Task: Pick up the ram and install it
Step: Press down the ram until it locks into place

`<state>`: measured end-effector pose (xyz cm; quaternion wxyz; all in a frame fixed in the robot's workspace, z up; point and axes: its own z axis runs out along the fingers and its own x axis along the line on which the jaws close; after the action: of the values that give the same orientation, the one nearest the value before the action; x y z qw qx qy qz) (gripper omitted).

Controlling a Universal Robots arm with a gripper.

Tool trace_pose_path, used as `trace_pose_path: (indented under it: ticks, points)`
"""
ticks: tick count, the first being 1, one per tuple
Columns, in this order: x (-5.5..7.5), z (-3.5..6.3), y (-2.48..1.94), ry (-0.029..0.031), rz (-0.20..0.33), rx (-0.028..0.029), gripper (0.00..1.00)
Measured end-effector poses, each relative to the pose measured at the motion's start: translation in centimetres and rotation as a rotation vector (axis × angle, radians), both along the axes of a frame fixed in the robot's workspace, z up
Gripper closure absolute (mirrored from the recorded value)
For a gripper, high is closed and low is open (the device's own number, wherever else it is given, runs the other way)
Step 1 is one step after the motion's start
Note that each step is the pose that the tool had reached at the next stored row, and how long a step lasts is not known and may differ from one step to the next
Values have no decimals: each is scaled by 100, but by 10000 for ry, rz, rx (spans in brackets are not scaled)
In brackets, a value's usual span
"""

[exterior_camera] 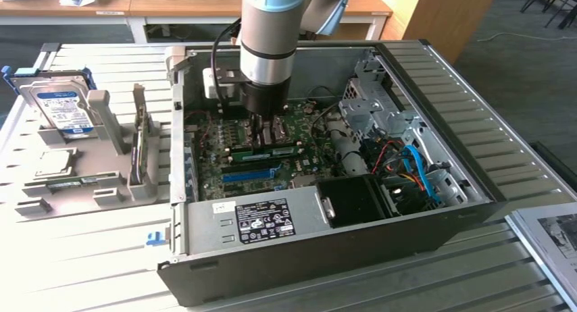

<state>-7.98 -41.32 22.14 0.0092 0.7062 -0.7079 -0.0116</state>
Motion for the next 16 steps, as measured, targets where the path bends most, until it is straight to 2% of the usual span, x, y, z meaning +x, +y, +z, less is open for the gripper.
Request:
trace_pose_path:
  ticks: [4, 7, 9, 16]
  points:
    - [0, 0, 0, -1, 0, 3, 90]
    - [3, 20, 3, -6, 2, 25, 90]
    - [1, 58, 0, 25, 1, 4, 90]
    - [0, 189, 0, 71, 0, 2, 90]
